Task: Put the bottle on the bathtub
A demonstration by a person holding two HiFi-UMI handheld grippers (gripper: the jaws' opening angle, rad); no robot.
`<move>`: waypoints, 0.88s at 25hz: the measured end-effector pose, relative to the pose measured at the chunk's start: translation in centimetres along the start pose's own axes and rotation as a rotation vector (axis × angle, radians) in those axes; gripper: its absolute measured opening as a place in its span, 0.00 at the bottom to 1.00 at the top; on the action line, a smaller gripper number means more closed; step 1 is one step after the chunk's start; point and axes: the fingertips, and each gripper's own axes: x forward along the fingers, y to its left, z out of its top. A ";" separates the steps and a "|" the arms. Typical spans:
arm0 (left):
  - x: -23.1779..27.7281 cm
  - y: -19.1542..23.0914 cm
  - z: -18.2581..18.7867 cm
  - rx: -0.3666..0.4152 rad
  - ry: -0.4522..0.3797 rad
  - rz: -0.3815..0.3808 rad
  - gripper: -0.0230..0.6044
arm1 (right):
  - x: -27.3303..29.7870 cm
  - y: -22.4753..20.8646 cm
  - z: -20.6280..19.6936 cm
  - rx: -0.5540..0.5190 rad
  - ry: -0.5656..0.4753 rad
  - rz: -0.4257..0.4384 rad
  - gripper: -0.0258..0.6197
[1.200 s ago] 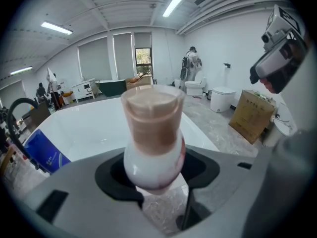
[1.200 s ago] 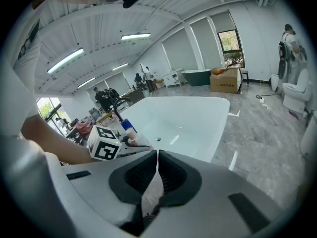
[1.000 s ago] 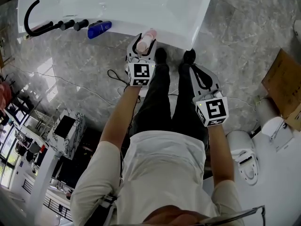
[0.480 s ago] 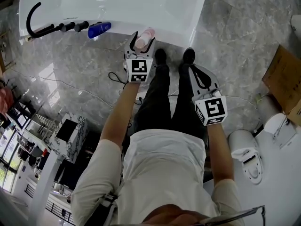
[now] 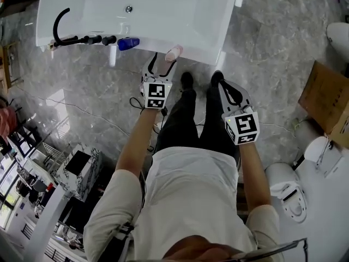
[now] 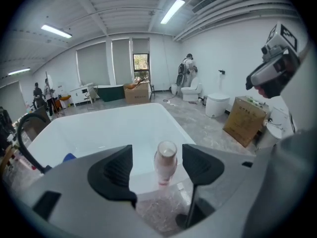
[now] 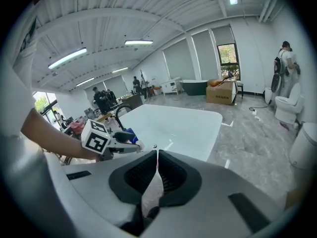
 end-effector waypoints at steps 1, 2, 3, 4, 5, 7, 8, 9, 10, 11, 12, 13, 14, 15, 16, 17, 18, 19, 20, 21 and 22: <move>-1.3 0.1 1.0 -0.004 -0.014 -0.009 0.54 | -0.7 0.2 0.7 -0.009 -0.002 -0.009 0.09; -2.6 0.4 2.1 -0.006 -0.031 -0.017 0.54 | -1.3 0.3 1.5 -0.019 -0.007 -0.019 0.09; -3.9 0.7 3.3 -0.005 -0.047 -0.025 0.54 | -1.9 0.4 2.3 -0.030 -0.015 -0.029 0.09; -5.2 1.0 4.4 -0.002 -0.062 -0.033 0.54 | -2.4 0.5 3.2 -0.041 -0.024 -0.040 0.09; -6.5 1.2 5.4 -0.002 -0.072 -0.047 0.54 | -3.1 0.6 3.9 -0.050 -0.031 -0.050 0.09; -9.3 0.9 7.5 -0.022 -0.088 -0.096 0.54 | -4.6 1.1 5.1 -0.056 -0.037 -0.069 0.09; -10.9 0.5 8.6 -0.038 -0.095 -0.127 0.53 | -5.4 1.4 5.6 -0.050 -0.036 -0.078 0.09; -12.6 0.1 9.7 -0.048 -0.104 -0.155 0.51 | -6.3 1.7 6.1 -0.039 -0.032 -0.085 0.09; -14.2 -0.2 10.7 -0.048 -0.113 -0.175 0.50 | -7.1 2.2 6.5 -0.021 -0.026 -0.089 0.09; -15.7 -0.5 11.5 -0.042 -0.121 -0.189 0.49 | -7.8 2.8 6.8 0.002 -0.021 -0.091 0.09; -17.1 -0.5 12.2 -0.034 -0.126 -0.197 0.47 | -8.4 3.4 7.1 0.024 -0.020 -0.093 0.09; -18.2 -0.5 12.8 -0.028 -0.129 -0.204 0.45 | -9.1 4.0 7.5 0.039 -0.025 -0.095 0.09; -19.1 -0.5 13.4 -0.026 -0.135 -0.210 0.45 | -9.7 4.5 8.1 0.046 -0.033 -0.099 0.09; -19.9 -0.3 14.0 -0.025 -0.143 -0.213 0.44 | -10.4 4.9 8.7 0.044 -0.046 -0.105 0.09; -20.7 -0.1 14.5 -0.026 -0.150 -0.212 0.42 | -11.1 5.3 9.4 0.039 -0.059 -0.112 0.09; -21.5 0.1 14.9 -0.028 -0.154 -0.207 0.40 | -11.8 5.6 10.0 0.033 -0.073 -0.119 0.09; -22.3 0.3 15.2 -0.035 -0.154 -0.202 0.38 | -12.5 6.0 10.6 0.027 -0.086 -0.125 0.09; -23.1 0.5 15.5 -0.046 -0.151 -0.199 0.36 | -13.2 6.4 11.2 0.021 -0.099 -0.131 0.09; -23.8 0.5 15.7 -0.057 -0.148 -0.200 0.34 | -13.9 6.7 11.8 0.012 -0.112 -0.136 0.09; -24.5 0.4 16.0 -0.064 -0.148 -0.204 0.32 | -14.6 7.0 12.4 0.002 -0.125 -0.140 0.09; -25.2 0.2 16.5 -0.065 -0.156 -0.206 0.31 | -15.3 7.2 13.0 -0.008 -0.139 -0.143 0.09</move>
